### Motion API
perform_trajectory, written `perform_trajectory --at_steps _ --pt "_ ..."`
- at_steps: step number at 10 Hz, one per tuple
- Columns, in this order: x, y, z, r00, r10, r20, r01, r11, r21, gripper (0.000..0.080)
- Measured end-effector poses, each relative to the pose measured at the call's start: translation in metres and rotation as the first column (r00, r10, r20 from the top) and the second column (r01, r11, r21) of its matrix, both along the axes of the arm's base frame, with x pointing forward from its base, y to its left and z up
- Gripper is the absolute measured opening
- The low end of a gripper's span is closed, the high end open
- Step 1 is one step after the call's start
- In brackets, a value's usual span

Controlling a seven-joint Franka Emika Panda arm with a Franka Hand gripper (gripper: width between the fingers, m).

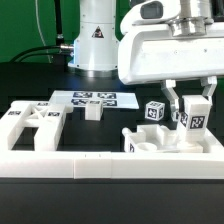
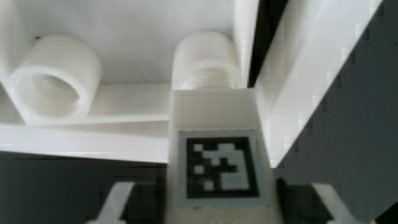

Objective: Assemble chair

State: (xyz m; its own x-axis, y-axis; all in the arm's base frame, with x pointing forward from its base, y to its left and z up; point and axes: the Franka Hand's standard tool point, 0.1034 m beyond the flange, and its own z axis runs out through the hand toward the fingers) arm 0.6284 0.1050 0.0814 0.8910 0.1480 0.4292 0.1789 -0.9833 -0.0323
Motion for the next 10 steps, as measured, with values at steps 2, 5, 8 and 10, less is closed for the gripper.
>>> perform_trajectory --at_steps 2,5,8,10 --pt "0.0 0.0 0.0 0.999 -0.003 0.036 0.003 1.0 0.001 0.0287" --pt "0.0 0.0 0.0 0.999 -0.003 0.035 0.003 1.0 0.001 0.0532" --pt "0.003 -0.001 0.006 0.999 -0.002 0.033 0.002 1.0 0.0 0.0646" --pt "0.007 -0.007 0.021 1.0 0.0 0.015 0.001 1.0 -0.004 0.0648"
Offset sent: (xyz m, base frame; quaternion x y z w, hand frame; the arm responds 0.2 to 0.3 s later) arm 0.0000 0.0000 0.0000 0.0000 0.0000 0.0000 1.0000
